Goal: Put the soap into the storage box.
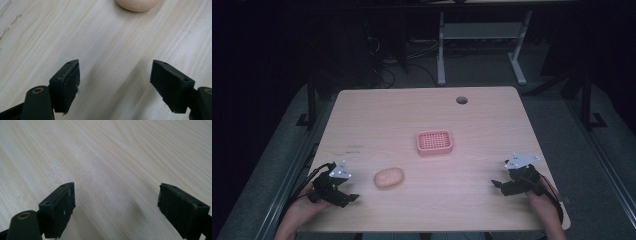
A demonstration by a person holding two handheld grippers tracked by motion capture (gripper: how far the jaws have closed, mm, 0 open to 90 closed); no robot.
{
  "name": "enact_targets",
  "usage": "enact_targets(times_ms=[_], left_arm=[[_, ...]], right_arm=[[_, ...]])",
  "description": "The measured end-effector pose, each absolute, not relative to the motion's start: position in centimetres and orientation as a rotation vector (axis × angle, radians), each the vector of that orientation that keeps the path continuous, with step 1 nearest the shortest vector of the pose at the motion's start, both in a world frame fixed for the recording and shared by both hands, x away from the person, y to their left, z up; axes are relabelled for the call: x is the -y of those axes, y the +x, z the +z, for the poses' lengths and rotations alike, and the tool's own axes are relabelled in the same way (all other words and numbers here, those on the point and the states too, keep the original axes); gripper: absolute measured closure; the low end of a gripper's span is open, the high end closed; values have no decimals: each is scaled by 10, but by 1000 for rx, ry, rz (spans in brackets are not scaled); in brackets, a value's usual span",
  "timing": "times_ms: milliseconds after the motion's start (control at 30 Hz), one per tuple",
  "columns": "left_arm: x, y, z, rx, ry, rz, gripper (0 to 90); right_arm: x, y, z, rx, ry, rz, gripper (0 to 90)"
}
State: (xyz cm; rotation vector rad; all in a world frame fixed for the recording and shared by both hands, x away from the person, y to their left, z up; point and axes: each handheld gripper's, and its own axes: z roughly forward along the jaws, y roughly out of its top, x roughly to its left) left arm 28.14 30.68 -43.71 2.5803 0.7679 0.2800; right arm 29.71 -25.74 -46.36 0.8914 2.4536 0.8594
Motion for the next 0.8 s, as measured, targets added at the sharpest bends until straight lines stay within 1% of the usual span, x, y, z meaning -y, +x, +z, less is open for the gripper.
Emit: enact_targets(times_ms=[800], left_arm=[[-279,289,-423,-670,2631,293,235]], right_arm=[[258,294,-462,-2443,903,881,140]])
